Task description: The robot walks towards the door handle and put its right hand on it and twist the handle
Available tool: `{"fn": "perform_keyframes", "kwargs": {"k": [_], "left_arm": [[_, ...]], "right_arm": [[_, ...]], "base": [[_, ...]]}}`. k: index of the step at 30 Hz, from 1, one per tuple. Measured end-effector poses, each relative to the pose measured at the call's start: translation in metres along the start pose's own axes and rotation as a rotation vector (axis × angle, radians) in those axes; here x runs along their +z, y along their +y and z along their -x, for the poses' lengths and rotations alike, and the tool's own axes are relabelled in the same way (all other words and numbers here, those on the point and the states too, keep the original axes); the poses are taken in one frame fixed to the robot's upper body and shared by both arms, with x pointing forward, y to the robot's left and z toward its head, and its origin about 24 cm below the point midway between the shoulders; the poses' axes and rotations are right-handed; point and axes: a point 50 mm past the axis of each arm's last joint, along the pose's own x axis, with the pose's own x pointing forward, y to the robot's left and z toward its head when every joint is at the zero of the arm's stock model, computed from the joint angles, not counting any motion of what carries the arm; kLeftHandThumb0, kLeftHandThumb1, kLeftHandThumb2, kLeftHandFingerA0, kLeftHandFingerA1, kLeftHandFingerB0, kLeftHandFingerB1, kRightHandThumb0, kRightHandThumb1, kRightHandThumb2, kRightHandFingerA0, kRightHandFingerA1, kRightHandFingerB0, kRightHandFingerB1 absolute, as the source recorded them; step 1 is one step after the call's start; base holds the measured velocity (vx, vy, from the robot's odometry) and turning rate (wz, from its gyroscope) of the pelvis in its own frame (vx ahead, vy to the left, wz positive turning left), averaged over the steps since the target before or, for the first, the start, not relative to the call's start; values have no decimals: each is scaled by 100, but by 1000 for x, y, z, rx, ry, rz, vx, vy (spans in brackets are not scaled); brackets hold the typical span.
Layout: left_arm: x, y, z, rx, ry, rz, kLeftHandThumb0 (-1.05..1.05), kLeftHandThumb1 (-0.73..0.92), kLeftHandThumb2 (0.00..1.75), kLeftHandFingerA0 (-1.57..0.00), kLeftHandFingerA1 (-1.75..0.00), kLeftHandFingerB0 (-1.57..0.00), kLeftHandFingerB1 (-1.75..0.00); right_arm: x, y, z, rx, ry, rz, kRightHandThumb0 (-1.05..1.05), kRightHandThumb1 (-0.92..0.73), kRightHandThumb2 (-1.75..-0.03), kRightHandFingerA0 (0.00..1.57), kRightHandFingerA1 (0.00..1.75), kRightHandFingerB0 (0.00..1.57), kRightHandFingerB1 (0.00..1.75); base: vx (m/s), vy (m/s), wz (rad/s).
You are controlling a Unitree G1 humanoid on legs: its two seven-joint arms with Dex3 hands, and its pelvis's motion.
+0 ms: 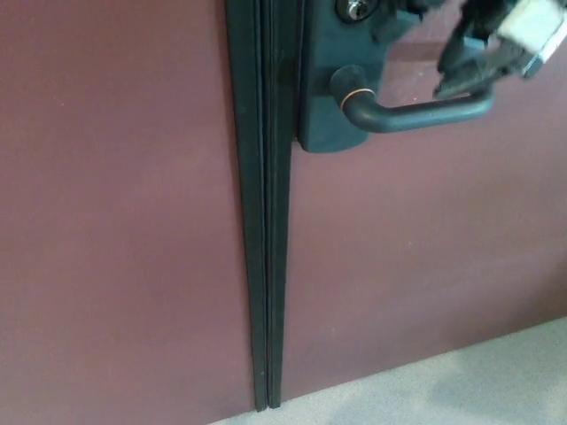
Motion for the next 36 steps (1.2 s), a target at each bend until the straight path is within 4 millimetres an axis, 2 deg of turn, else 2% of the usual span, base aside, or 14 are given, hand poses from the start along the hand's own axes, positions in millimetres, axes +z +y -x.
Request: {"fn": "perform_keyframes", "kwargs": {"k": [1,2,7,8,12,13,22,23,27,36], "left_arm": [[0,0,0,1,0,-1,-46,53,82,-56,-57,-38,-49],[-1,1,0,2,1,-2,-40,63,59,-62,-46,-43,-37],[-2,3,1,6,4,-4,-40,63,59,-62,-46,-43,-37],[-2,3,1,5,5,-4,-46,53,82,-55,-57,-37,-49],[-3,2,1,3,8,-13,-46,53,82,-55,-57,-37,-49],[-3,3,1,3,8,-16,-47,53,82,-55,-57,-38,-49],[-3,3,1,2,6,-21,-46,53,82,-55,-57,-38,-49],[-3,3,1,2,5,-21,-46,53,82,-55,-57,-38,-49],[-4,3,2,1,7,-24,-46,53,82,-55,-57,-38,-49],[-5,2,2,0,10,-26,-47,53,82,-54,-56,-37,-49]], "right_arm": [[1,-1,2,-2,-5,0,-54,-38,-80,38,53,19,43],[3,-3,4,-7,-15,1,-54,-38,-80,39,53,19,43],[6,-6,9,-9,-27,-3,-56,-39,-80,39,53,20,42],[6,-6,9,-7,-27,-3,-56,-39,-80,39,53,20,42],[7,-5,8,-2,-28,0,-56,-38,-80,39,53,20,42],[7,-5,8,-1,-29,0,-61,-48,-56,41,39,32,33],[-3,13,-11,69,16,3,-62,-47,-58,41,39,31,34],[-3,13,-12,70,19,5,-64,-43,-74,38,47,30,42],[-10,24,-21,98,59,29,-64,-43,-74,39,47,30,42],[-17,32,-30,101,116,89,-64,-43,-74,40,48,31,43]], "base": [[0,0,0],[0,0,0],[0,0,0],[0,0,0],[0,0,0],[0,0,0],[0,0,0],[0,0,0],[0,0,0],[0,0,0]]}}
